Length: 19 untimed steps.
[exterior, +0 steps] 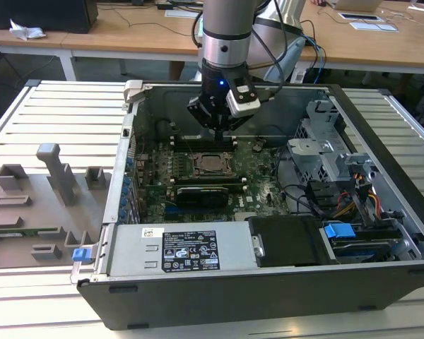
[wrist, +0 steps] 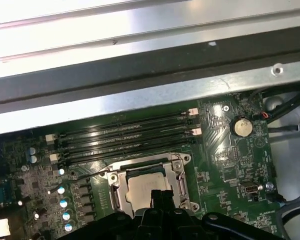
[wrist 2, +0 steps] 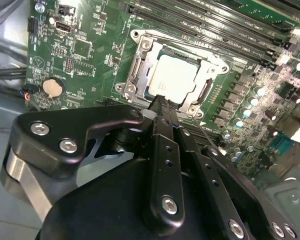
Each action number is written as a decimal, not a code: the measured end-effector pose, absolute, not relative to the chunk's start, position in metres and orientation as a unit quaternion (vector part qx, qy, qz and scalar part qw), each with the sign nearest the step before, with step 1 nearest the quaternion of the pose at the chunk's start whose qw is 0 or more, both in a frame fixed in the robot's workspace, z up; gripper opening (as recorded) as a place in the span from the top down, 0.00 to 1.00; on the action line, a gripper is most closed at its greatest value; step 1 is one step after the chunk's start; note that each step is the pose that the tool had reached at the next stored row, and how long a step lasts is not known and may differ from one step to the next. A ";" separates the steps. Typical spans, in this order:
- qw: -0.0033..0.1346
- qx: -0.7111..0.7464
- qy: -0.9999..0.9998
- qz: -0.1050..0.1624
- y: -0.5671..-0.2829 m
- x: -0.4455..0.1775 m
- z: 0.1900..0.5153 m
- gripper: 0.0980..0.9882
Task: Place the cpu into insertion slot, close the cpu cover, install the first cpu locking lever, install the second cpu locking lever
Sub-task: 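Install the first cpu locking lever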
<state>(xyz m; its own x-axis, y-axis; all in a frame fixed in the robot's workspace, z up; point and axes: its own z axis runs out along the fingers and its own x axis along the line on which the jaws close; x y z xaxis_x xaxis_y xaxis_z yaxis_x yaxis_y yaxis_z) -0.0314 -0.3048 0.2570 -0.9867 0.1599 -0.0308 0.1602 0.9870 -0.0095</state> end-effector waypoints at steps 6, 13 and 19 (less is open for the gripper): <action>0.015 0.034 0.999 -0.005 -0.305 -0.031 0.257 0.99; 0.015 -0.012 1.000 -0.005 -0.305 -0.031 0.257 0.99; 0.016 -0.045 0.999 -0.004 -0.305 -0.031 0.257 0.99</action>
<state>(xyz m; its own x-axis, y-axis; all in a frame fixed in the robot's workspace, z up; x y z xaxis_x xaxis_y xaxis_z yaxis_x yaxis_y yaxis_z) -0.0314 -0.3048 0.2570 -0.9955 -0.0898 -0.0308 -0.0895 0.9959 -0.0095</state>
